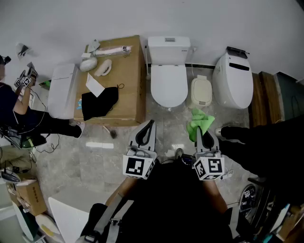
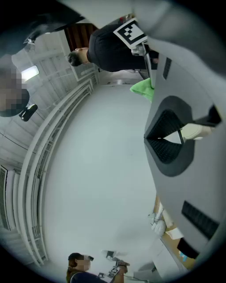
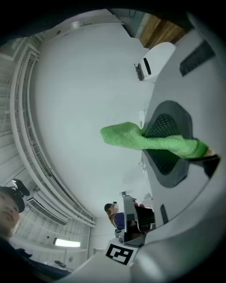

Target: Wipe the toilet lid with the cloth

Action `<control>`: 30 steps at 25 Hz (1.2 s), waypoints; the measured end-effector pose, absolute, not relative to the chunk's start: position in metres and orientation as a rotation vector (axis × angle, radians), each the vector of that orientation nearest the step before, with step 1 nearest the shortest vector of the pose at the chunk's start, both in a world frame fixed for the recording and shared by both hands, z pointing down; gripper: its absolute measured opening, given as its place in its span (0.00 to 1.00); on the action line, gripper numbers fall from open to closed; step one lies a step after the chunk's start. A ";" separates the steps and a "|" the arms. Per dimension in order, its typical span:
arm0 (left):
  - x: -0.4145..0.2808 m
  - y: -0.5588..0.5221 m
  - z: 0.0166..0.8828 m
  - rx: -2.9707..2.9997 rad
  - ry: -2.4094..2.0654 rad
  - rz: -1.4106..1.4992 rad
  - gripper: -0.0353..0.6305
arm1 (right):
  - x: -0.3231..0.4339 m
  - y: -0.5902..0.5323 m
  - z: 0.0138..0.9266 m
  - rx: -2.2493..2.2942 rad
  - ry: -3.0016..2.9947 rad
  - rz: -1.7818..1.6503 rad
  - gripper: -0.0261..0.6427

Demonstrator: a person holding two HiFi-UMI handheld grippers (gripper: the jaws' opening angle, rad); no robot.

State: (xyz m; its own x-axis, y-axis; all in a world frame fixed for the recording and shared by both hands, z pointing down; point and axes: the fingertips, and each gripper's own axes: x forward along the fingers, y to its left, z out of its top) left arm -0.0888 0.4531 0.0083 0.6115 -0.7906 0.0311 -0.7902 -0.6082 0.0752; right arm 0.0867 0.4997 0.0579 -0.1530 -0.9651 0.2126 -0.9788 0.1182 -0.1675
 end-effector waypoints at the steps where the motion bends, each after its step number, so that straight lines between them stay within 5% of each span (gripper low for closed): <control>1: -0.089 0.454 0.008 2.745 -1.349 -0.008 0.07 | 0.086 0.500 0.057 2.007 -2.315 0.418 0.13; 30: -0.160 0.440 0.031 2.737 -1.233 0.022 0.07 | 0.012 0.483 0.065 2.070 -2.266 0.455 0.13</control>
